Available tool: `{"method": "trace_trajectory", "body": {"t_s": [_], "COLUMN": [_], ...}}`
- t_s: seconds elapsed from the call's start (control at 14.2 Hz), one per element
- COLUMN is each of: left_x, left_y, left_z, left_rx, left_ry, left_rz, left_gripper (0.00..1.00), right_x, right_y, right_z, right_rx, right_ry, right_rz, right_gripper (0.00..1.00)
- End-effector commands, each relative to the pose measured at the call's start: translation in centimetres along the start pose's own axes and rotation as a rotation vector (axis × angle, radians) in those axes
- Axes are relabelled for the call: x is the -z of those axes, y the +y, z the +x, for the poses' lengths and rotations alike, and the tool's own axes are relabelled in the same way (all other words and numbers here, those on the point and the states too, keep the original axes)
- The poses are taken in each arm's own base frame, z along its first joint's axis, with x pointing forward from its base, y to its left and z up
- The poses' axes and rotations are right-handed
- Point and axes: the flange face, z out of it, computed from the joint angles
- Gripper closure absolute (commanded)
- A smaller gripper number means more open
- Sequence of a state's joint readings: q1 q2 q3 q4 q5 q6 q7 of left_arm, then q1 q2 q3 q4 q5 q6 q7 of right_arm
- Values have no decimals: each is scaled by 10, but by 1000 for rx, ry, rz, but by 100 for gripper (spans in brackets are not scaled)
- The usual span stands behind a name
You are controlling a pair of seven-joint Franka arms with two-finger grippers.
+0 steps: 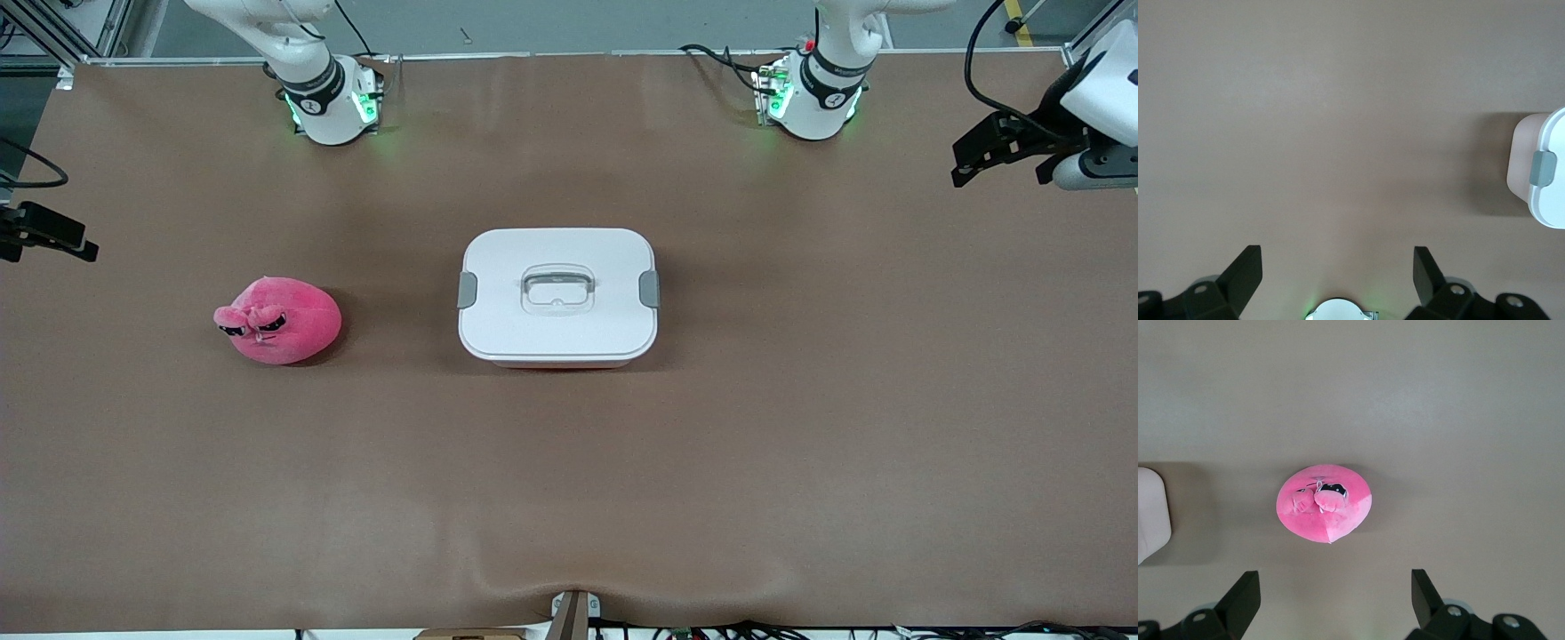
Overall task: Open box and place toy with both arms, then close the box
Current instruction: 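Reach the right gripper toward the pink plush toy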
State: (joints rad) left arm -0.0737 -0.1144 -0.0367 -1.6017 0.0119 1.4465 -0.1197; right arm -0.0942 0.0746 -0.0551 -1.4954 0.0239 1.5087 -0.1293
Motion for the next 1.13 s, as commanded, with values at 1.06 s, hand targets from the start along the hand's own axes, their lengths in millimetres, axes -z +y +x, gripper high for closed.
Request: {"method": "trace_trajectory", "body": {"t_s": [1.06], "left_x": [2], "left_y": [-4], "left_z": [0], "left_rx": [11], "left_ry": [-17], "left_rz": [5], "left_gripper": [0], "right_x": [-73], "right_y": [-49], "right_z": [35], "right_rx": [93], "right_ry": [-32], "right_rz": [10], "right_gripper": [0]}}
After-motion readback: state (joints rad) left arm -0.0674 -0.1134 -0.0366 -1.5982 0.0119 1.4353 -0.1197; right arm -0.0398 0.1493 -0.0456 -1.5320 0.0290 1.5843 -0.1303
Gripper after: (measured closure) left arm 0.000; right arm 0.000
